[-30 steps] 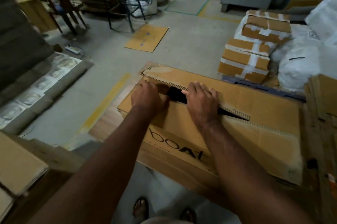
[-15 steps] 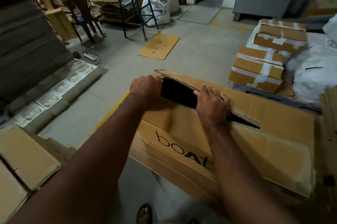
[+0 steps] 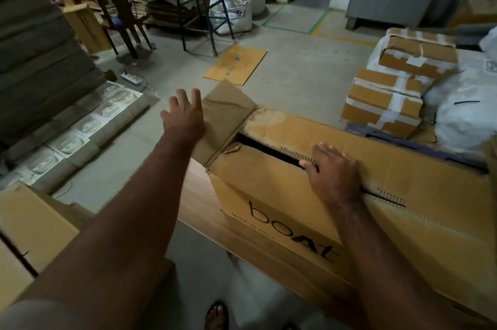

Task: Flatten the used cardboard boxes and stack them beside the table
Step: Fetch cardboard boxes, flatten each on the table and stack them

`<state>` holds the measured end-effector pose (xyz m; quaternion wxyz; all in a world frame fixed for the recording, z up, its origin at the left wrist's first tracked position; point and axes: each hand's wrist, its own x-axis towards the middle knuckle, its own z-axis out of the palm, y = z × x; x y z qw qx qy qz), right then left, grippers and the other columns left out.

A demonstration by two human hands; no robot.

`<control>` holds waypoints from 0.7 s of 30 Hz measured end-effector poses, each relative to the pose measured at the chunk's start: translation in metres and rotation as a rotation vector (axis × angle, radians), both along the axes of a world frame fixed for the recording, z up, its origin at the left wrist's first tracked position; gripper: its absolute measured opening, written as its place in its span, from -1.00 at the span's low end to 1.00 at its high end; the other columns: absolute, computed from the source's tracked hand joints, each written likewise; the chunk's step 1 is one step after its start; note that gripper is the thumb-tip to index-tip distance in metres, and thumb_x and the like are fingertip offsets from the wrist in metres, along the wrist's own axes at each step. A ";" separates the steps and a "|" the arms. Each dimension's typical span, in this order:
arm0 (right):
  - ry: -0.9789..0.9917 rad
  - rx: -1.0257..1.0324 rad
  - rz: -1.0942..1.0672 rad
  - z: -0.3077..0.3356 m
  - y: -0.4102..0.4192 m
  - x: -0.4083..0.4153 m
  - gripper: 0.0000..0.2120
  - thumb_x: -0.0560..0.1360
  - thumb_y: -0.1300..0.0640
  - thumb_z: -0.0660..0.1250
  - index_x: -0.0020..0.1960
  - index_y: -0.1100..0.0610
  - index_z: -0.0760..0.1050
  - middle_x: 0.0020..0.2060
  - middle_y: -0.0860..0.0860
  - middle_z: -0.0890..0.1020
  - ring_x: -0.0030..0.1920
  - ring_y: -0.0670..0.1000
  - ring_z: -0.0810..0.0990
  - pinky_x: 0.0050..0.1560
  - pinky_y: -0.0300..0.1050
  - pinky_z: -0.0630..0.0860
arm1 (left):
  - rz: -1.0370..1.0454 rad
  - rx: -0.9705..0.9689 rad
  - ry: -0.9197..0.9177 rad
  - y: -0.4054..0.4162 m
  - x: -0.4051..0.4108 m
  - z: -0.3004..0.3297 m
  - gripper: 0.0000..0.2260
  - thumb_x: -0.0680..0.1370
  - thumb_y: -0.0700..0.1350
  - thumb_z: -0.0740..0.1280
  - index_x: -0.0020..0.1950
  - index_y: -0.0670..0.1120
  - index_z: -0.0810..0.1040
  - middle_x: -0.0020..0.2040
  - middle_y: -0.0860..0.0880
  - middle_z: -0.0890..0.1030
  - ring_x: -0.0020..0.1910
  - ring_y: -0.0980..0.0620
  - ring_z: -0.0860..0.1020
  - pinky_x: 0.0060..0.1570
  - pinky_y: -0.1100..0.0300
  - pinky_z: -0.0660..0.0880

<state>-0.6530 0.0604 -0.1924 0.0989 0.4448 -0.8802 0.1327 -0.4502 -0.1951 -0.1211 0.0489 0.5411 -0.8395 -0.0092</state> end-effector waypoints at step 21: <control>-0.314 -0.017 -0.215 0.091 0.000 0.044 -0.71 0.63 -0.05 0.28 0.01 0.07 0.71 -0.07 0.05 0.72 -0.07 0.13 0.65 -0.08 -0.06 0.57 | -0.374 0.888 0.797 -0.015 -0.009 -0.035 -0.56 0.70 0.19 0.12 0.36 -0.07 0.55 0.34 -0.05 0.57 0.23 -0.01 0.53 0.03 0.09 0.43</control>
